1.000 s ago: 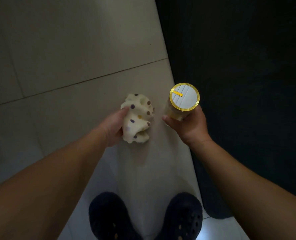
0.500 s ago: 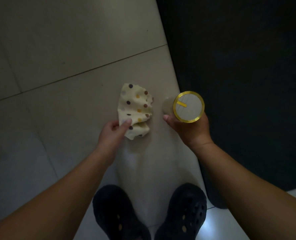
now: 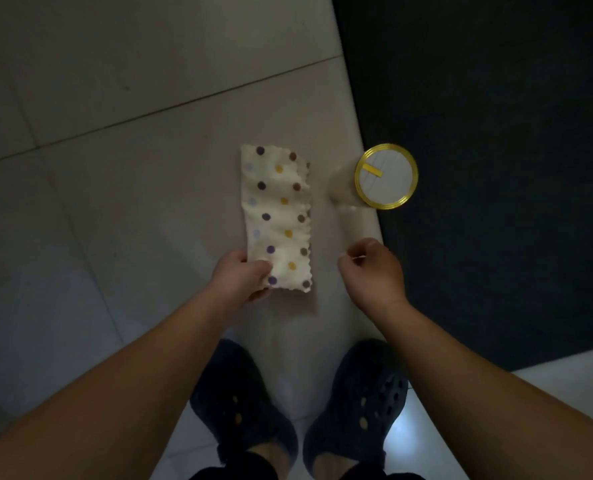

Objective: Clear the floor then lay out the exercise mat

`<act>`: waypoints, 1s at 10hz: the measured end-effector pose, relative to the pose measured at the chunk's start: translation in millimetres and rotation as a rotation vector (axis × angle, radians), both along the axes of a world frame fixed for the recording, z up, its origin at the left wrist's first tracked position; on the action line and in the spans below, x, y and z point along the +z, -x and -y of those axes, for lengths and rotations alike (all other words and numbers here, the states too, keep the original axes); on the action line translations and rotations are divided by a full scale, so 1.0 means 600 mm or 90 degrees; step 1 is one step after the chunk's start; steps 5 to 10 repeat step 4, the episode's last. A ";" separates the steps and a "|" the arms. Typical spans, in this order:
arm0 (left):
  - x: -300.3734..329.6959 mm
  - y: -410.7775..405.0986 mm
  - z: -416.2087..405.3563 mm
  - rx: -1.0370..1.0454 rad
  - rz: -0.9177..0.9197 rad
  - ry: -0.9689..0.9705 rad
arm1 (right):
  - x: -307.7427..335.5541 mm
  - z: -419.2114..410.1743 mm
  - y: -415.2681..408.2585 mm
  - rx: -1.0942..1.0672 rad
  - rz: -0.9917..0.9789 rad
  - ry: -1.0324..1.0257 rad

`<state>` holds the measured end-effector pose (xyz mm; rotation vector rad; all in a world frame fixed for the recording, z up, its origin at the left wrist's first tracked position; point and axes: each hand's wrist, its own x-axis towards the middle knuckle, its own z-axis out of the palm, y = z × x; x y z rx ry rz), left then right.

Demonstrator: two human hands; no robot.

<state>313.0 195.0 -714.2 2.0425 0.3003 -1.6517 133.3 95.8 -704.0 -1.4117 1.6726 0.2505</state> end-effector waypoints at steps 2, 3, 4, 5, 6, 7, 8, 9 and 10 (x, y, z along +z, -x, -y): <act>0.008 0.005 -0.029 -0.415 0.215 -0.144 | 0.018 -0.033 0.007 0.138 -0.014 -0.151; 0.033 0.003 -0.059 -0.465 0.138 -0.211 | 0.053 -0.044 0.011 0.136 -0.007 -0.226; 0.097 0.008 -0.079 -0.523 0.102 -0.213 | 0.105 -0.048 0.020 0.137 -0.019 -0.241; 0.097 0.008 -0.079 -0.523 0.102 -0.213 | 0.105 -0.048 0.020 0.137 -0.019 -0.241; 0.097 0.008 -0.079 -0.523 0.102 -0.213 | 0.105 -0.048 0.020 0.137 -0.019 -0.241; 0.097 0.008 -0.079 -0.523 0.102 -0.213 | 0.105 -0.048 0.020 0.137 -0.019 -0.241; 0.097 0.008 -0.079 -0.523 0.102 -0.213 | 0.105 -0.048 0.020 0.137 -0.019 -0.241; 0.097 0.008 -0.079 -0.523 0.102 -0.213 | 0.105 -0.048 0.020 0.137 -0.019 -0.241; 0.097 0.008 -0.079 -0.523 0.102 -0.213 | 0.105 -0.048 0.020 0.137 -0.019 -0.241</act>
